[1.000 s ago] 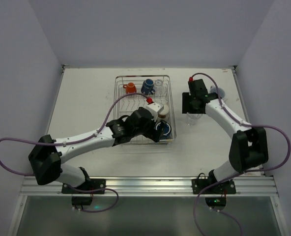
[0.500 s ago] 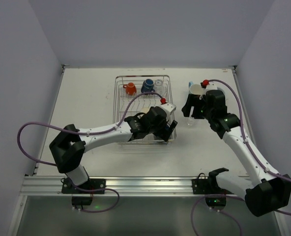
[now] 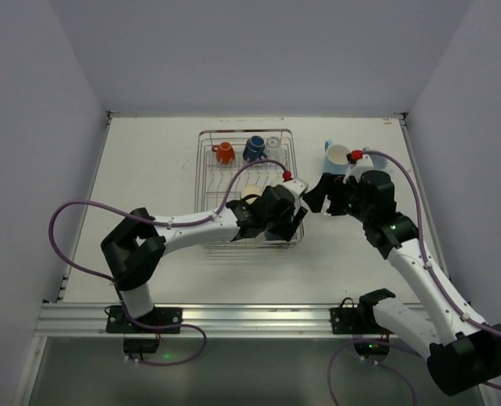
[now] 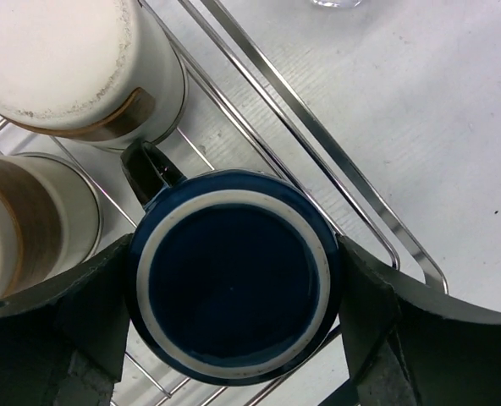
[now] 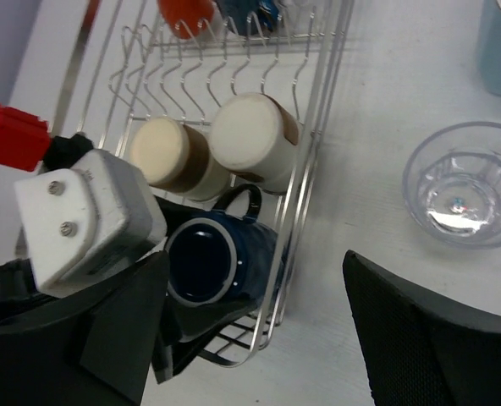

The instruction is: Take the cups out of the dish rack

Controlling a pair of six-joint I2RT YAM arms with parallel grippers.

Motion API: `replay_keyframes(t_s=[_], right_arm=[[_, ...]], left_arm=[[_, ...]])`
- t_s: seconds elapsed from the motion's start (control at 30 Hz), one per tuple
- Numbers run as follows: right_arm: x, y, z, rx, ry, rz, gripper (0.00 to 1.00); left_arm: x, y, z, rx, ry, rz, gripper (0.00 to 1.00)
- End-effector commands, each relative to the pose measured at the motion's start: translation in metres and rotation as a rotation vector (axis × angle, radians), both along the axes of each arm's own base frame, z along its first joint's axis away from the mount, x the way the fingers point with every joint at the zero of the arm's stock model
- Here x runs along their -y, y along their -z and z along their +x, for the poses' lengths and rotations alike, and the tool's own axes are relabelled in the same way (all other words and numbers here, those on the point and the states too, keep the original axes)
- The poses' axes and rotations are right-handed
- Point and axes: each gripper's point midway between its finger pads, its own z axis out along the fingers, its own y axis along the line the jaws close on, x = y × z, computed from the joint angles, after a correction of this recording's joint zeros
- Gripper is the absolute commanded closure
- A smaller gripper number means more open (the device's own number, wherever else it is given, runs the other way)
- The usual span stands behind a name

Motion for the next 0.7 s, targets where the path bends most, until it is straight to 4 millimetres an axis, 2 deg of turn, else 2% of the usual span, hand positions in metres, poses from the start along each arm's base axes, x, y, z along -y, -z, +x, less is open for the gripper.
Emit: replay_keyframes(t_s=[0.0, 0.07, 0.1, 0.17, 0.2, 0.23, 0.27, 0.3, 0.33, 0.37, 0.4, 0.43, 0.47, 0.5, 0.53, 0.57, 0.6, 0.67], right_arm=[[-0.022, -0.03, -0.008, 0.105, -0.076, 0.151, 0.15], [-0.031, -0.05, -0.016, 0.167, -0.122, 0.232, 0.16], [-0.034, -0.048, -0.02, 0.171, -0.138, 0.255, 0.16], [-0.04, -0.065, -0.028, 0.227, -0.174, 0.324, 0.16], [-0.042, -0.063, -0.031, 0.236, -0.183, 0.347, 0.16], [-0.044, -0.078, -0.036, 0.299, -0.211, 0.381, 0.16], [-0.045, -0.074, -0.04, 0.29, -0.212, 0.413, 0.17], [-0.046, -0.077, -0.043, 0.309, -0.223, 0.432, 0.18], [-0.047, -0.086, -0.046, 0.349, -0.236, 0.451, 0.19], [-0.047, -0.086, -0.052, 0.356, -0.252, 0.465, 0.2], [-0.048, -0.088, -0.055, 0.369, -0.262, 0.47, 0.23], [-0.049, -0.091, -0.059, 0.381, -0.283, 0.479, 0.25], [-0.05, -0.089, -0.063, 0.379, -0.296, 0.484, 0.26], [-0.052, -0.088, -0.066, 0.376, -0.313, 0.488, 0.27], [-0.054, -0.089, -0.069, 0.376, -0.334, 0.502, 0.27], [-0.059, -0.083, -0.076, 0.356, -0.384, 0.51, 0.26], [-0.062, -0.082, -0.08, 0.35, -0.41, 0.519, 0.25], [-0.069, -0.08, -0.09, 0.342, -0.459, 0.542, 0.25]], left_arm=[[-0.002, -0.038, 0.014, 0.114, -0.04, -0.061, 0.57], [-0.01, -0.051, 0.018, 0.153, -0.07, -0.074, 0.62], [-0.014, -0.07, 0.017, 0.177, -0.079, -0.113, 0.65], [-0.02, -0.086, 0.017, 0.198, -0.091, -0.149, 0.67], [-0.025, -0.105, 0.017, 0.221, -0.102, -0.194, 0.67], [-0.028, -0.111, 0.016, 0.225, -0.105, -0.213, 0.68], [-0.029, -0.12, 0.015, 0.226, -0.113, -0.248, 0.69], [-0.035, -0.138, 0.013, 0.243, -0.121, -0.298, 0.7], [-0.035, -0.145, 0.009, 0.23, -0.118, -0.353, 0.7], [-0.039, -0.163, 0.006, 0.238, -0.118, -0.414, 0.7], [-0.045, -0.16, 0.005, 0.225, -0.127, -0.436, 0.7], [-0.043, -0.171, 0.001, 0.204, -0.122, -0.516, 0.7], [-0.046, -0.192, -0.004, 0.218, -0.113, -0.603, 0.7], [-0.053, -0.186, -0.005, 0.2, -0.122, -0.626, 0.7], [-0.05, -0.201, -0.012, 0.182, -0.098, -0.727, 0.71], [-0.056, -0.219, -0.019, 0.189, -0.083, -0.803, 0.71], [-0.062, -0.211, -0.019, 0.169, -0.094, -0.827, 0.71], [-0.065, -0.236, -0.032, 0.145, -0.057, -0.972, 0.71]])
